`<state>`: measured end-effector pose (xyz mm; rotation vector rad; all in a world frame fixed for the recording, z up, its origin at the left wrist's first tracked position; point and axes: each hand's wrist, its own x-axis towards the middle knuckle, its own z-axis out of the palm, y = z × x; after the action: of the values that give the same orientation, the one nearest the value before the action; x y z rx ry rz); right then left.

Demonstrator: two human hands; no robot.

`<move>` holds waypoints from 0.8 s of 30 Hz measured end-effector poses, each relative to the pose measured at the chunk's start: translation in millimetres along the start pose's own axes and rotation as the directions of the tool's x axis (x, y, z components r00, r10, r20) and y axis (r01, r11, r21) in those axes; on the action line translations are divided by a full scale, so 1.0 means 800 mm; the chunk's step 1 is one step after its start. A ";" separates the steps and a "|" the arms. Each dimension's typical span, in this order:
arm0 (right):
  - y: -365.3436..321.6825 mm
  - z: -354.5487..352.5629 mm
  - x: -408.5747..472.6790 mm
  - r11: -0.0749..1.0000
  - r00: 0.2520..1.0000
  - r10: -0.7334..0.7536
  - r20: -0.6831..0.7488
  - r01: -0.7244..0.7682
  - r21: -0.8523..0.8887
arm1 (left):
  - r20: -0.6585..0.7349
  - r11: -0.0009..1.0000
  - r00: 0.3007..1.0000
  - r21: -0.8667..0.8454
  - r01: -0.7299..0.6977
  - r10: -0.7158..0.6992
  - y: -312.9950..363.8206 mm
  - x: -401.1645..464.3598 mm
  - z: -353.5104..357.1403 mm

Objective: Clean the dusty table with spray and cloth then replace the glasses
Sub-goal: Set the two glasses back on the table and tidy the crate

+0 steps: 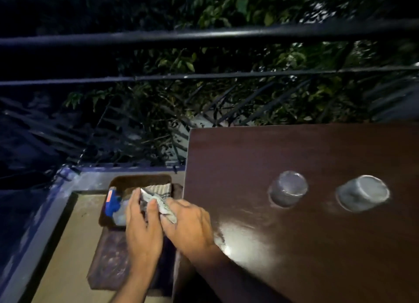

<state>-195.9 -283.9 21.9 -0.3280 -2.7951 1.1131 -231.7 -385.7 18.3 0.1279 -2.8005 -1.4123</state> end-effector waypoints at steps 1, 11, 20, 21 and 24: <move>0.008 -0.015 0.001 1.000 1.000 -0.002 -0.023 0.002 -0.019 | 0.027 1.000 1.000 -0.021 -0.014 0.015 0.015 -0.001 0.011; 0.102 -0.166 -0.009 0.974 0.918 0.207 -0.339 -0.226 -0.017 | 0.243 0.970 0.942 -0.125 -0.207 0.232 0.153 -0.054 0.127; 0.223 -0.287 -0.038 0.894 0.768 0.412 -0.491 -0.446 0.052 | 0.337 0.985 0.927 -0.105 -0.139 0.167 0.203 -0.124 0.216; 0.235 -0.292 -0.043 0.889 0.757 0.426 -0.496 -0.453 0.073 | 0.342 0.987 0.927 -0.097 -0.132 0.157 0.204 -0.129 0.223; 0.274 -0.299 -0.057 0.872 0.727 0.474 -0.497 -0.467 0.149 | 0.353 0.992 0.930 -0.099 -0.073 0.104 0.211 -0.151 0.249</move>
<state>-73.1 19.0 42.3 -1.2028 -2.2562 0.9255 -131.2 -117.2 39.8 -0.2829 -2.9652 -1.6809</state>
